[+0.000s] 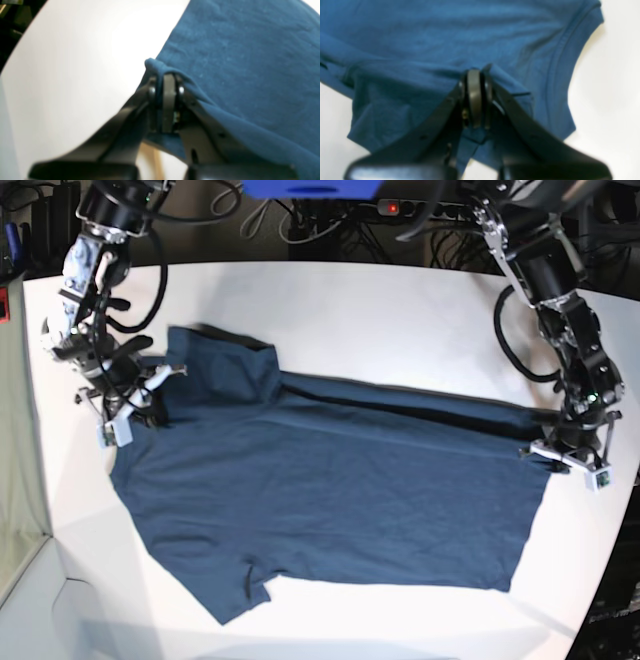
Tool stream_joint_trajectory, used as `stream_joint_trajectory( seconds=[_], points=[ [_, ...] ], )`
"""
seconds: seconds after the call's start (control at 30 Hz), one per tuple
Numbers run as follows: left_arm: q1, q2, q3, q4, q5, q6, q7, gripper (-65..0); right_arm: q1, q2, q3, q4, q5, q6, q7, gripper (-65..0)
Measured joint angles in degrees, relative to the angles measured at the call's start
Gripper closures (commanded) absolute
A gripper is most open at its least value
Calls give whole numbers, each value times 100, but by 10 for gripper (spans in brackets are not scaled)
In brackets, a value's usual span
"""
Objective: Layout the t-shirt on the table in an organized manner, then fold the t-shirt properly
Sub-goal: 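Lift the shoulder corners with both grippers and fold them toward the hem, then release the folded edge and regrasp the shirt's side corners with both grippers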
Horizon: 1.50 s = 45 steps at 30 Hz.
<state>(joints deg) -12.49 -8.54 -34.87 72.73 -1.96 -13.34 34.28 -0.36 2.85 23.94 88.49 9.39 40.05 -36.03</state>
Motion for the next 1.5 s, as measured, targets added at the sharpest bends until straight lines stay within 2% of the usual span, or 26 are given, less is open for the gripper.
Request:
stream_joint_trajectory(
  seconds=[0.13,0.5,0.6,0.77,0.83,0.93,1.2,1.37,1.5],
  points=[
    [4,-2,0,-129,-4,0,-17,-1,234,157,4,-310,2,-2,17,0],
    [-164,-179,11,-741,-24,0,-24,-21,437,140,-2,-566,0,0,9,0],
    [-136,-245,192,-822,-13,9,-17,-124,424,140,-2,-568,0,0,9,-87],
    [-149,-354,608,-857,-9,24,-4,-363,363,151,-94,-555,2,0,20,-295],
    [-144,-350,605,-817,-20,24,-2,-435,315,140,-72,-492,15,0,-2,-348],
    [-140,-358,577,-811,-15,24,-20,-494,144,155,-44,-118,0,-2,0,-381],
    [256,-348,409,-413,-83,2,-76,-514,-678,122,-46,874,44,-24,15,-381],
    [713,-317,149,87,-35,20,22,-514,-986,59,-44,942,24,-9,31,-381],
    [737,-369,61,122,-68,2,-74,-514,-1145,13,131,942,63,-4,42,-381]
  ],
)
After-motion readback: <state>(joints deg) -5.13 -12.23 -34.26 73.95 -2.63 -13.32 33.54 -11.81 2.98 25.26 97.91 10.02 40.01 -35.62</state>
